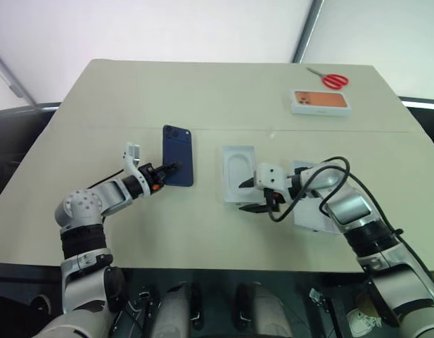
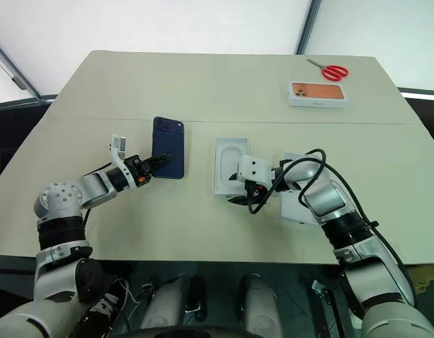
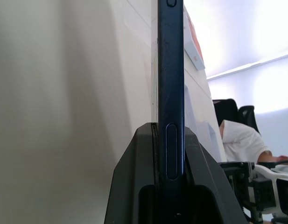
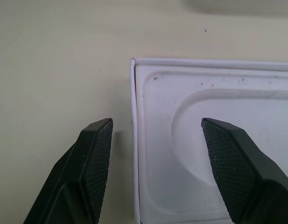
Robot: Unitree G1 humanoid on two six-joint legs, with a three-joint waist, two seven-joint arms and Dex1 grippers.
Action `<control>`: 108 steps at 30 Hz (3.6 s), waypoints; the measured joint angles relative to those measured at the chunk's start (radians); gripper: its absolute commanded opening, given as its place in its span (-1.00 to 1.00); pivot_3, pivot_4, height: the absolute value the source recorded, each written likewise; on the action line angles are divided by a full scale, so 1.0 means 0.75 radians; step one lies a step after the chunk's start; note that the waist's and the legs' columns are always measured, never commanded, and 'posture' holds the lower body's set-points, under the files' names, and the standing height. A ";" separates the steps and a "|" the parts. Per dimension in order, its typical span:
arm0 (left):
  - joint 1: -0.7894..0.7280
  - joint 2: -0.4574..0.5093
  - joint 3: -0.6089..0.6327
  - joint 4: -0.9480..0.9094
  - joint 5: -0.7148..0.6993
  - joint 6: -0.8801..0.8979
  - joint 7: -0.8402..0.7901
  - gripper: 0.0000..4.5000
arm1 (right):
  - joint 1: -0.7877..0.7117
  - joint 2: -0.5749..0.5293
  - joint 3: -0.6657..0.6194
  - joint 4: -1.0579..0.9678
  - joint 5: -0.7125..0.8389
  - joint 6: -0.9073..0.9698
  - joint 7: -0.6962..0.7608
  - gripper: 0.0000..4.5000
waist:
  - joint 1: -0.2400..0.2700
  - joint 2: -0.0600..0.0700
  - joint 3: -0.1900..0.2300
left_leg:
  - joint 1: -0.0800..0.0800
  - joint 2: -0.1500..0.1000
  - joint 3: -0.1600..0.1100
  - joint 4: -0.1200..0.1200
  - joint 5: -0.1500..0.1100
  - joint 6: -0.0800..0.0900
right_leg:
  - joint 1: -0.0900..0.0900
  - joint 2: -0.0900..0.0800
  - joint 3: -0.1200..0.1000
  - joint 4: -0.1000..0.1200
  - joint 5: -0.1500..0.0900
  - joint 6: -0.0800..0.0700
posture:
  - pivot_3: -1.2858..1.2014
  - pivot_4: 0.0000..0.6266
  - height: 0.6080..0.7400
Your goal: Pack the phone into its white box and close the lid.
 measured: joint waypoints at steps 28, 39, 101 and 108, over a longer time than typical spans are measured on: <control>0.040 -0.001 -0.015 -0.003 -0.006 -0.007 -0.002 -0.86 | -0.002 0.023 0.022 0.029 -0.038 -0.056 -0.034 -0.71 | -0.001 -0.001 0.000 | 0.000 0.000 0.000 0.000 0.000 0.000 | 0.000 0.000 0.000 0.000 0.000 0.000 | 0.03 -0.52 0.96; 0.045 -0.023 -0.016 -0.044 -0.025 -0.003 0.007 -0.86 | -0.007 0.029 0.022 0.017 -0.063 -0.053 -0.056 -0.77 | -0.004 -0.001 0.000 | 0.001 0.001 0.000 0.000 0.000 -0.001 | 0.000 0.001 0.000 0.000 0.000 0.000 | 0.03 -0.52 0.96; 0.084 -0.290 -0.032 -0.278 -0.280 0.156 0.392 0.51 | -0.052 -0.023 -0.246 -0.058 0.207 0.268 -0.273 0.60 | 0.005 -0.003 0.003 | -0.003 0.001 -0.001 0.000 0.001 -0.001 | -0.002 0.002 0.000 -0.001 0.000 -0.001 | 0.03 -0.52 0.96; 0.071 -0.270 -0.099 -0.314 -0.295 0.148 0.379 0.99 | -0.051 0.004 -0.232 -0.056 0.207 0.270 -0.283 0.60 | 0.003 -0.002 0.003 | -0.002 0.002 -0.001 0.000 0.001 -0.001 | -0.001 0.002 0.000 -0.001 0.000 -0.001 | 0.03 -0.52 0.96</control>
